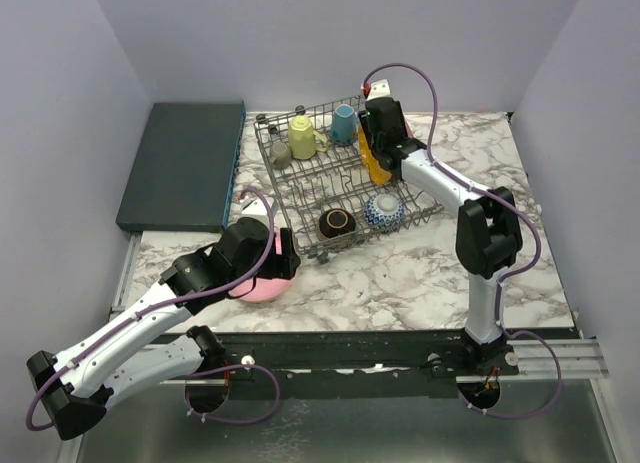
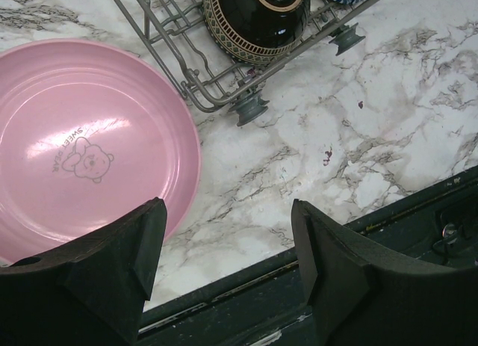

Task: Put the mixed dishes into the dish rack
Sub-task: Insert the plate into the dish rack, then pick up the plate at the center of the board.

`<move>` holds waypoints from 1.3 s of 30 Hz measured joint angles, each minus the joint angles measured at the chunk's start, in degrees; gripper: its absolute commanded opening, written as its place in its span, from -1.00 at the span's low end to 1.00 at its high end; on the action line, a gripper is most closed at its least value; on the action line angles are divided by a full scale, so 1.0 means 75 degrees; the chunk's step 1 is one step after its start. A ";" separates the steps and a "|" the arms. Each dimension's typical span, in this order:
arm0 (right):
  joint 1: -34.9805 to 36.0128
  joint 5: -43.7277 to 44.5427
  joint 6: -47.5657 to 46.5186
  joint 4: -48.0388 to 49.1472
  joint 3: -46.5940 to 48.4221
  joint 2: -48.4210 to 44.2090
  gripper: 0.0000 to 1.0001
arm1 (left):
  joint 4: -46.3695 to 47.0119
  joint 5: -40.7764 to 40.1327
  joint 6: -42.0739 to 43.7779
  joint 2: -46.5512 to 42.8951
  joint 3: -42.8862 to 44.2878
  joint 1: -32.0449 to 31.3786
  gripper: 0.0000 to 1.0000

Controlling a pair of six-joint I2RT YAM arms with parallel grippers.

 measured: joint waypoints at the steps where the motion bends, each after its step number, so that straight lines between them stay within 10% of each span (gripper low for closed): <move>1: -0.0003 0.0000 0.0029 0.0000 0.0000 -0.0026 0.19 | 0.0000 0.0003 0.0000 0.0000 0.0000 0.0000 0.48; 39: -0.0006 -0.2623 0.2774 -0.1786 -0.2090 -0.3529 0.39 | 0.0015 -0.0050 -0.0157 0.0344 0.0003 0.0064 0.47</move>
